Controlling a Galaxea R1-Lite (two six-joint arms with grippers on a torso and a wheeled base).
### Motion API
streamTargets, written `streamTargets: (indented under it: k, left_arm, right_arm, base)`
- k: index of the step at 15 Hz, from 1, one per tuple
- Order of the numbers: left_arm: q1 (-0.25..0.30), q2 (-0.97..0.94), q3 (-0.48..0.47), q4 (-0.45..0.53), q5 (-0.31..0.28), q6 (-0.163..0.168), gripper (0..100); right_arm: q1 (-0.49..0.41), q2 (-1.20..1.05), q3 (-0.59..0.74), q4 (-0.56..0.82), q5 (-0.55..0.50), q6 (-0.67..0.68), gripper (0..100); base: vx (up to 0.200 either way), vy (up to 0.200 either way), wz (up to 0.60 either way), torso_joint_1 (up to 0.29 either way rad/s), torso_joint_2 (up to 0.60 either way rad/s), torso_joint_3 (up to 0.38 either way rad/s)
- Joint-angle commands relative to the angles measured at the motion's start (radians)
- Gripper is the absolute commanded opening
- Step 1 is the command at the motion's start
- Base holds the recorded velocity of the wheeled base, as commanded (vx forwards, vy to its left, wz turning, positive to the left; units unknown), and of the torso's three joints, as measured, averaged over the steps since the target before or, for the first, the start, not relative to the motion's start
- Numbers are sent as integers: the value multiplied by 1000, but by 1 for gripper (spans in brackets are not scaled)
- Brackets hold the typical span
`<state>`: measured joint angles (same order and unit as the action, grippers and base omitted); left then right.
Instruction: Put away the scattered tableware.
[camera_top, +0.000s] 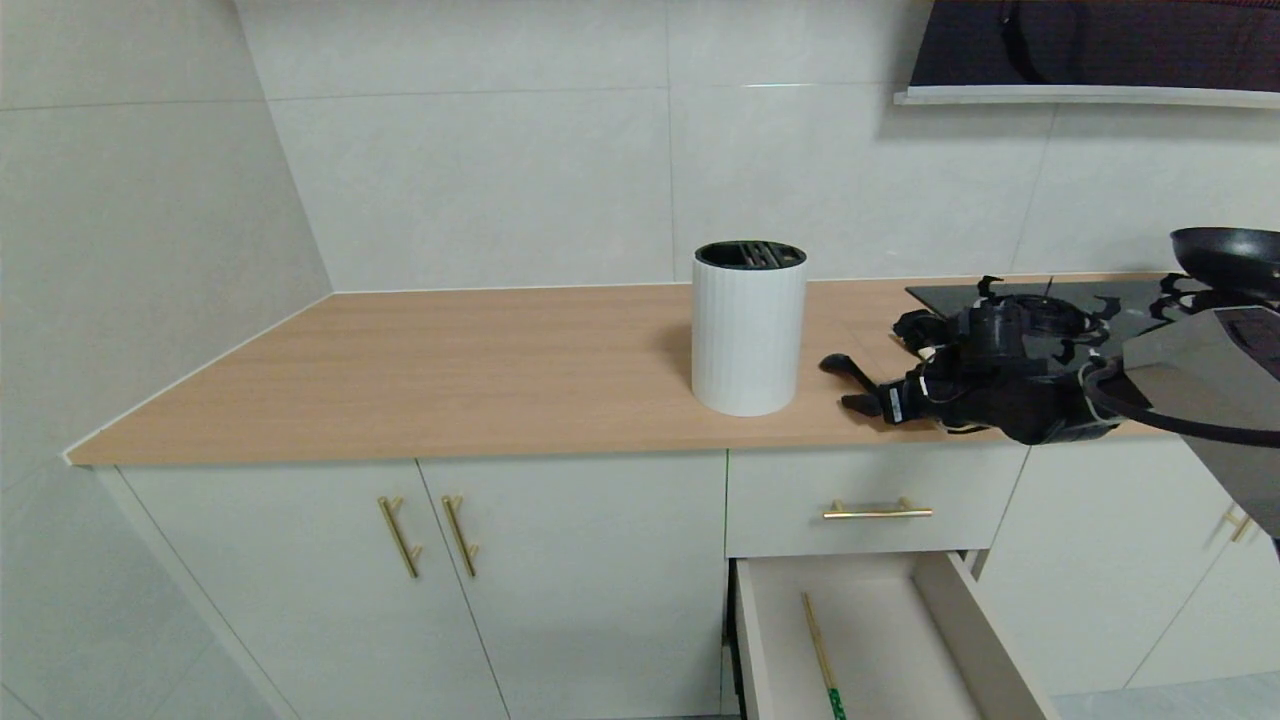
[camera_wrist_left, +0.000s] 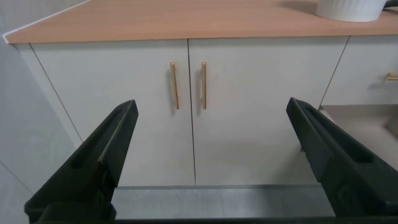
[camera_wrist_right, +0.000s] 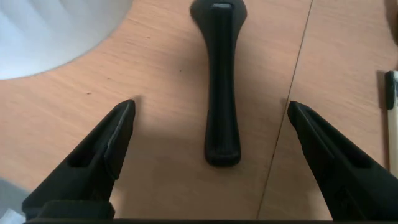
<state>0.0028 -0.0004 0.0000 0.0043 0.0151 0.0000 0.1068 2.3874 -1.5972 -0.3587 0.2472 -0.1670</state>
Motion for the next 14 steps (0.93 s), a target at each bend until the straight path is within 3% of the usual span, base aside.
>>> streamTargets:
  k: [1,4,5,14]
  left_arm:
    - [0,0,0,0,0,0,100]
    - [0,0,0,0,0,0,100]
    - [0,0,0,0,0,0,100]
    - [0,0,0,0,0,0,100]
  right_arm:
    - [1,13,-7,0,0,0,100]
    - [1,13,-21,32,0,3,100]
    - [1,13,-24,32,-2,11,0]
    - [4,12,-33,84,-8,18,0]
  base:
    - [0,0,0,0,0,0]
    - [0,0,0,0,0,0]
    - [0,0,0,0,0,0]
    - [0,0,0,0,0,0]
